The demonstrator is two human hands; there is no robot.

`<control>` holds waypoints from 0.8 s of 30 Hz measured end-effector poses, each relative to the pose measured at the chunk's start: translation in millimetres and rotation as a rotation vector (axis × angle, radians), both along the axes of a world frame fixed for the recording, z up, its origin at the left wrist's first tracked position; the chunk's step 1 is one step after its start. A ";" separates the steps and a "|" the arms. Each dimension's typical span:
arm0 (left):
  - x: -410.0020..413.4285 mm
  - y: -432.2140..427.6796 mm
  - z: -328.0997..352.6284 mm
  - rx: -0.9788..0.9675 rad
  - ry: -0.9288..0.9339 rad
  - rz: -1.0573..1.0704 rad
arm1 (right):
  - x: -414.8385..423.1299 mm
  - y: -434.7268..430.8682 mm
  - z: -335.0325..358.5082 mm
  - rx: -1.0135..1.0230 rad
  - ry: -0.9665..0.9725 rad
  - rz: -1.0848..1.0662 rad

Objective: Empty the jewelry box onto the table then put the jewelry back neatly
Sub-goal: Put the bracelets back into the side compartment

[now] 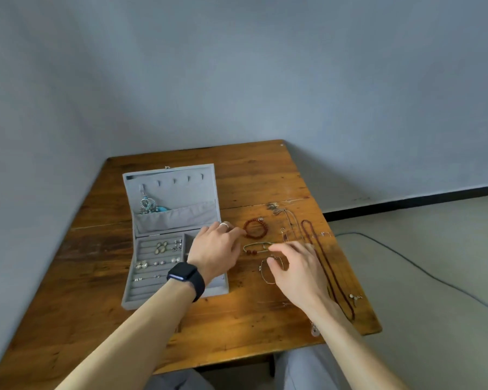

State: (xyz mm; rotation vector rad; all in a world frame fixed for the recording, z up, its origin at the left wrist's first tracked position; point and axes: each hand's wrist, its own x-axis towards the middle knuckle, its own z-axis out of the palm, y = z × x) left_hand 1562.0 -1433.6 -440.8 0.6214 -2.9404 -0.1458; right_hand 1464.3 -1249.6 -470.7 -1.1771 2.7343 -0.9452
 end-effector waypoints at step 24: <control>-26.8 -21.6 1.2 0.310 0.180 0.181 | -18.2 -40.5 -1.6 -0.020 0.102 0.041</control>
